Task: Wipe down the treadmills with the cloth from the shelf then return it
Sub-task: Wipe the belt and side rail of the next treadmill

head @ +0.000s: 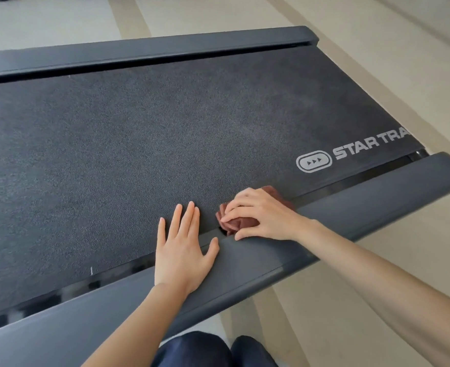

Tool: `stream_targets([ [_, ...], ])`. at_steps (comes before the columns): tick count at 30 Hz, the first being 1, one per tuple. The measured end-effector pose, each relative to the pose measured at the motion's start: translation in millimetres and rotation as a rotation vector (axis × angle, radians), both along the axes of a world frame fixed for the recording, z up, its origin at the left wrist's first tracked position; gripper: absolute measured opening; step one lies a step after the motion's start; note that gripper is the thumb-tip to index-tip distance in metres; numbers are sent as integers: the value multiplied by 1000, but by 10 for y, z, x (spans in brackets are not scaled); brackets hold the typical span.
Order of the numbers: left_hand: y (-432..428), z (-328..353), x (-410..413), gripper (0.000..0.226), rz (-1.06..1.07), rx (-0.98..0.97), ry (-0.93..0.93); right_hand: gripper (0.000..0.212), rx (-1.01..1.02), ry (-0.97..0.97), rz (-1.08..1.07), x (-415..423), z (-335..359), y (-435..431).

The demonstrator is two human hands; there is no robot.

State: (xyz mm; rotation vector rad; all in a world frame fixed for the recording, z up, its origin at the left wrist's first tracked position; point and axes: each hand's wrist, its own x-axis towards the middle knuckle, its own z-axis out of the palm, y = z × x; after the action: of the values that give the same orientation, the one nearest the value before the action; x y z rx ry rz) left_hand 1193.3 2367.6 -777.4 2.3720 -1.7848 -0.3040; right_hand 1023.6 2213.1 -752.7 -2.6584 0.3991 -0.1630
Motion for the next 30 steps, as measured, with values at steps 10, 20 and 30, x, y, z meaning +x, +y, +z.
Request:
stream_targets([
  [10,-1,135,-32,78,0,137,-34,64,-163,268,-510,-1114,106,-418],
  [20,-297,1645,-491,58,-279,211,-113,56,-131,-44,-871,-1407,1225,381],
  [30,228,4077,-1207,60,-497,-105,-40,44,-189,-285,-1092,-1981,3733,1494],
])
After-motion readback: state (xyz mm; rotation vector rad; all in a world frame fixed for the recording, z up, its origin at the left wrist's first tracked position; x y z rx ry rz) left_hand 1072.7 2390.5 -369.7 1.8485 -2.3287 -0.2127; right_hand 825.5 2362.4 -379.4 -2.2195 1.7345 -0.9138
